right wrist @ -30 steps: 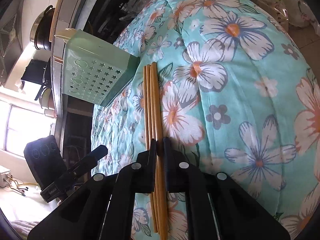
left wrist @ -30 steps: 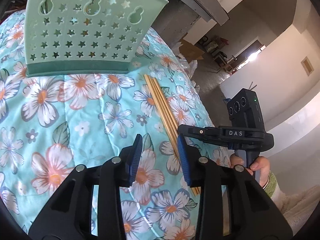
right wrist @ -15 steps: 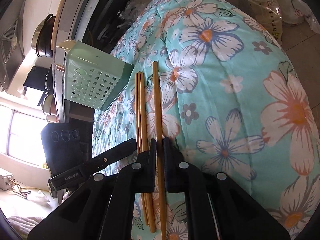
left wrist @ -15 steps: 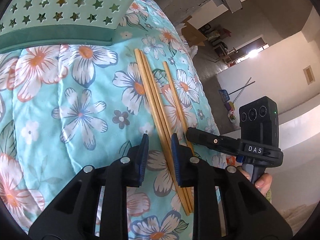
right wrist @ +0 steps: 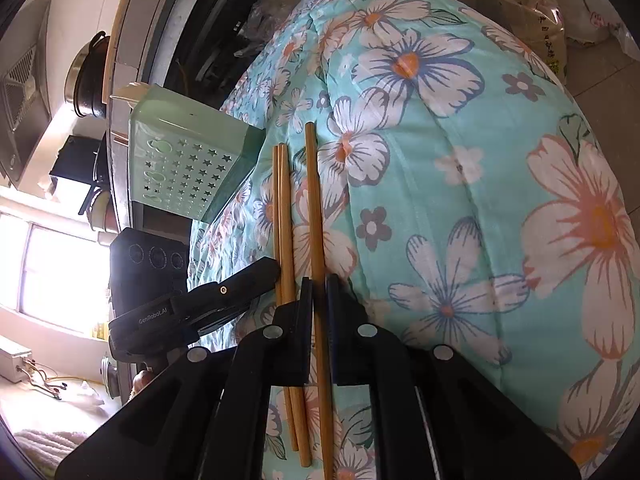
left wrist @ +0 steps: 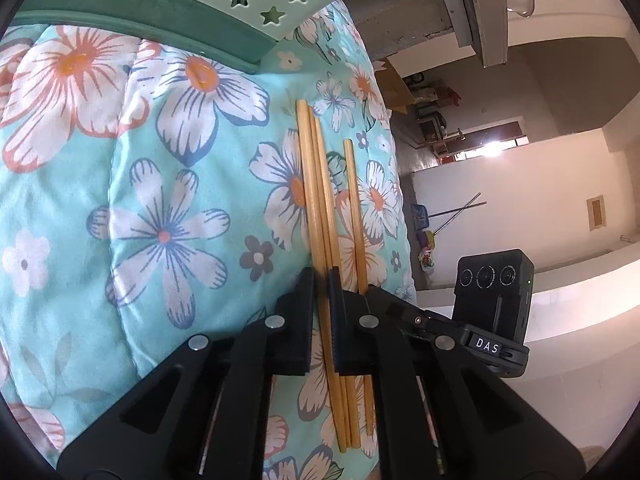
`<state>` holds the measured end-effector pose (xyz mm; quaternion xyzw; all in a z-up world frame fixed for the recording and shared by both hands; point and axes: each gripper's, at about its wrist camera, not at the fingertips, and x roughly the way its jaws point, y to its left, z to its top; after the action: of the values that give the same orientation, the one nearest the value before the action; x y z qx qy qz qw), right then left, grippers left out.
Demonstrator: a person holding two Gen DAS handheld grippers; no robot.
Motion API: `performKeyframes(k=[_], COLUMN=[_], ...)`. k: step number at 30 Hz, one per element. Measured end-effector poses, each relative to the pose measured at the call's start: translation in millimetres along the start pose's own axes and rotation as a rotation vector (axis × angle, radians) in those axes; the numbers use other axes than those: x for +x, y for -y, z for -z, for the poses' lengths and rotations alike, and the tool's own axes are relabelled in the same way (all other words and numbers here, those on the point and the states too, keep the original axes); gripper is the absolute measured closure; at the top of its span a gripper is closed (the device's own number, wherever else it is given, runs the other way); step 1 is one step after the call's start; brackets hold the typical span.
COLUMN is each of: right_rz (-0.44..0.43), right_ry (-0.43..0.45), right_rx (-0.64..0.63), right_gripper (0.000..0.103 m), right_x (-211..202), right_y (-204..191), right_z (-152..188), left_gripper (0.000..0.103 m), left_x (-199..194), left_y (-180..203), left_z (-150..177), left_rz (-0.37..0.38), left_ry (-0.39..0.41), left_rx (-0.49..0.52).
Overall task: Organize utensils
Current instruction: 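Grasp a wooden chopstick with the left tool while the right tool holds its chopstick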
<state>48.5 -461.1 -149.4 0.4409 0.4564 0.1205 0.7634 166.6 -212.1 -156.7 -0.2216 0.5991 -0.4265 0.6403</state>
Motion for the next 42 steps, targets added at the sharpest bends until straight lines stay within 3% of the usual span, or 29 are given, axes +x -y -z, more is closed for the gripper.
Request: performKeyframes(k=[11,14,22,28,37,39,42], right_rz=[0.016,0.032,0.131,0.211,0.397,0.418,0.420], right_ry=[-0.001,-0.003,-0.012,0.028,0.060,0.041,0.051], right_rx=[-0.007,-0.016,-0.100,-0.178,-0.347,-0.357,-0.347], right_gripper=[0.096,0.096,0.095,0.086,0.086,0.086,0.092], right_x=[2,3,6,1,27,37,40], right_y=[-2,-6,-26,-44,-72,-69,-63], right_z=[-1,-1,-6,-22,-54,-54,-52], left_gripper=[0.097,0.097,0.097,0.095,0.087,0.079,0.077], left_x=[-36,-56,-89,-98,-92,-86,-75], left_y=[-6,-9,-10,-6,10,15,20], left_z=[10,18,23,12,-4,-9,-16], left_rz=[0.005,-0.047,-0.317,-0.374,-0.414,-0.448,-0.491], left_ry=[0.048,0.078,0.125,0.137,0.138,0.125,0.104], left_rx=[-0.035,-0.033,0.088,0.129,0.181,0.203,0.237])
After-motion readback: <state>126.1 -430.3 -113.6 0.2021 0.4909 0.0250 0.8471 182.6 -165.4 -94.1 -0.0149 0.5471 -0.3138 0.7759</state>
